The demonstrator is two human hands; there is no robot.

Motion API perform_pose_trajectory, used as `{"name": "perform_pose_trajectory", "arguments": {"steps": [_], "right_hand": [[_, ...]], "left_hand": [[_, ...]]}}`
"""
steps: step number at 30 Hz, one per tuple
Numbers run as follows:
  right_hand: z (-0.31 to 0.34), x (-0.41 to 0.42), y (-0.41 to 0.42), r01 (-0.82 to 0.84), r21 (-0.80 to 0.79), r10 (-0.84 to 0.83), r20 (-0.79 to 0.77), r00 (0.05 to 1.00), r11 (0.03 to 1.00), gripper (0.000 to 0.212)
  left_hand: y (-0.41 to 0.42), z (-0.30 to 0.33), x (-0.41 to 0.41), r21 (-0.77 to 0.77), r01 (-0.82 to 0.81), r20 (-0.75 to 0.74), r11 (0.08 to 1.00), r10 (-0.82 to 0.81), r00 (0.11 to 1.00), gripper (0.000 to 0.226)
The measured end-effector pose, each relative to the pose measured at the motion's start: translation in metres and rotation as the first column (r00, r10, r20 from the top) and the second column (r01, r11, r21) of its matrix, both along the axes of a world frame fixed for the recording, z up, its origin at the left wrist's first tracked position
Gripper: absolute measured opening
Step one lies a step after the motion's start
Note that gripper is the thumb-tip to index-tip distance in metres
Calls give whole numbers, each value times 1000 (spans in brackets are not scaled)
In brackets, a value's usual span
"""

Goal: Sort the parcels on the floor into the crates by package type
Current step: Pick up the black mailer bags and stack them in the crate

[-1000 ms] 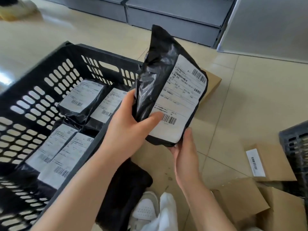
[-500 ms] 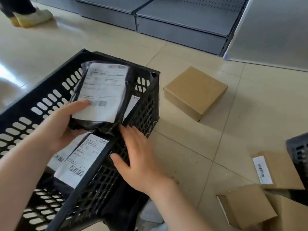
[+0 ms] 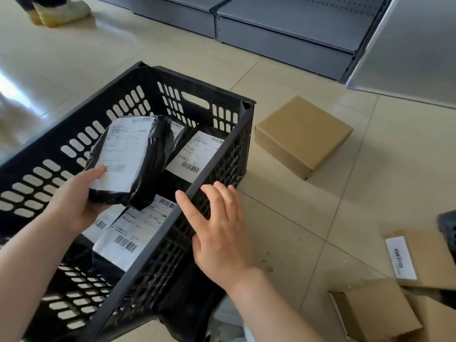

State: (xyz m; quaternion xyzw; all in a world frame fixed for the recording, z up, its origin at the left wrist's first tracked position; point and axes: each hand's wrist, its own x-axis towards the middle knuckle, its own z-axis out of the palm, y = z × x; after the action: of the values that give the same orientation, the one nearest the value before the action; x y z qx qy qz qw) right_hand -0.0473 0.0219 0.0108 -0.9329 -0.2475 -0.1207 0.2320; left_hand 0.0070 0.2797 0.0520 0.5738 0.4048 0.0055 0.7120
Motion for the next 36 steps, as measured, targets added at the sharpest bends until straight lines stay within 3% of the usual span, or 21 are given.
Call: {"name": "perform_pose_trajectory", "arguments": {"steps": [5,8,10,13,19,22,24,31,36], "right_hand": [[2,-15,24,-228,14,228,-13,974,974,64],[-11,-21,33,-236,54,239,-51,970,970,61],[-15,-21,36,-209,90,213,-36,976,974,55],[-17,-21,39,-198,114,200,-13,980,974,54],[-18,-21,38,-200,105,202,-4,979,974,50],[-18,-20,39,-203,104,205,-9,979,974,51],[-17,-21,38,-213,99,216,-13,976,972,51],[-20,-19,37,-215,110,216,2,976,970,45],[-18,-21,37,-219,115,222,-13,975,969,44]], "left_hand": [[24,-15,-3,198,-18,10,980,16,1000,8],[47,-20,-2,367,-86,-20,926,100,995,11],[65,-27,-3,545,-57,-89,837,125,988,22],[91,-44,-8,765,154,-267,625,90,960,30],[53,-43,-9,731,447,-488,516,-63,870,44],[47,-53,-9,746,614,-620,257,-68,781,64],[40,-59,-9,758,641,-634,122,-95,767,68],[23,-64,-8,665,746,-714,26,-272,645,64],[26,-61,-10,604,779,-791,-167,-247,560,68]]}}
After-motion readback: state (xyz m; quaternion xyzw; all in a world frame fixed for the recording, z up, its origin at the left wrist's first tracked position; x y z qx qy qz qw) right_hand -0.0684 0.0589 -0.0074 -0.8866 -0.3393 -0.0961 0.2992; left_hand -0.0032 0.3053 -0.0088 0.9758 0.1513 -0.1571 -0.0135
